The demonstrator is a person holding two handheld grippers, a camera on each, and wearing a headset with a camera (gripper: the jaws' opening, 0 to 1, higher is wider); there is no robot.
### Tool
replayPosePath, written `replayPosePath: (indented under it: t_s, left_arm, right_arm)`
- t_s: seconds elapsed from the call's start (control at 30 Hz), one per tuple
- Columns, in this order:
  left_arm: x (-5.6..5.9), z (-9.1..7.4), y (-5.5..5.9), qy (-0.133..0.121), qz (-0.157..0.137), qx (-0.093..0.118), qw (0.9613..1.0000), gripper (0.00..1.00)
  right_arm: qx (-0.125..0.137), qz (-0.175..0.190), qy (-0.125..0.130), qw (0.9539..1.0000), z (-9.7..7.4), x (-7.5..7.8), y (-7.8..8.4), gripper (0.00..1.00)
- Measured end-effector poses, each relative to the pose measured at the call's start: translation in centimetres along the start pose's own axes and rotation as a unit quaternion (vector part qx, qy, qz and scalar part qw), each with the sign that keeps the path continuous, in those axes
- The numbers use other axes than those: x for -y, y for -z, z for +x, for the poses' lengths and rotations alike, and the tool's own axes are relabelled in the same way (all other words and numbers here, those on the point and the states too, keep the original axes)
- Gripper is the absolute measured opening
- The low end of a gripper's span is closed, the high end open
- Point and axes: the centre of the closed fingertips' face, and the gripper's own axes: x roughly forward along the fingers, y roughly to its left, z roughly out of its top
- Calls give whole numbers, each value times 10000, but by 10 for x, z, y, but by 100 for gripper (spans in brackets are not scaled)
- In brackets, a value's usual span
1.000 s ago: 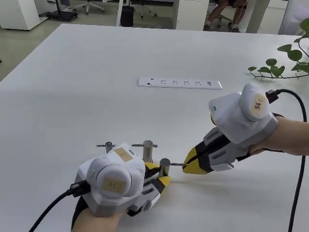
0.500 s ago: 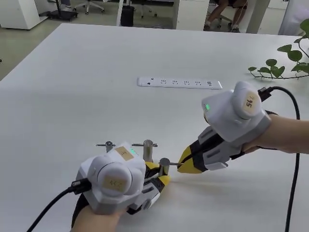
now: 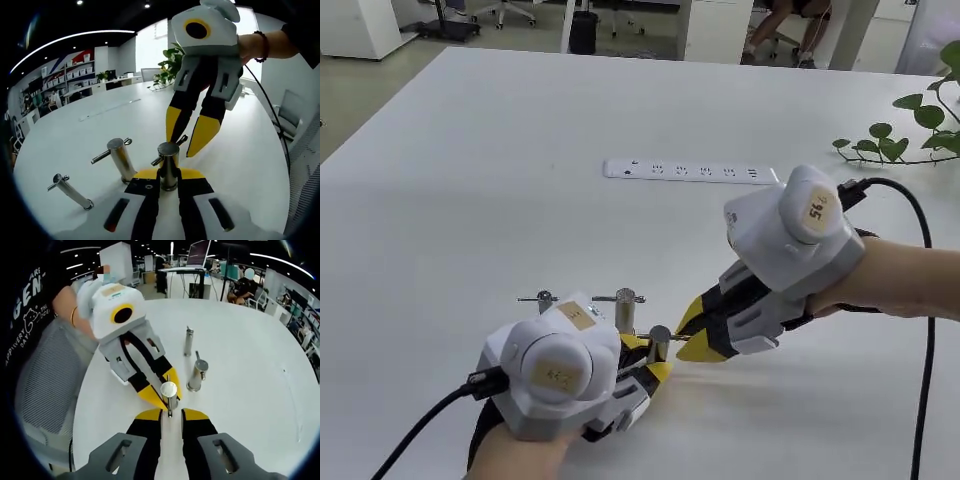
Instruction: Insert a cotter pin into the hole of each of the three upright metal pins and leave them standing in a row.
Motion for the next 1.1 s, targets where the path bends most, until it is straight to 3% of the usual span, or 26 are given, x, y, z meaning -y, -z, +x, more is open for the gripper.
replayPosePath:
  t_s: [0.33,0.67,1.1]
  left_arm:
    - [0,0,0,8,-33,-5,10000,10]
    - [0,-3,7,41,29,-122,9999,10]
    - [0,-2,7,72,2,-125,9999,10]
  right_arm:
    - [139,207,83,9997,-14,-2,3,3]
    - [190,135,126,9996,-15,-3,-1,0]
    - [184,65,69,9998,-10,-5,-5,0]
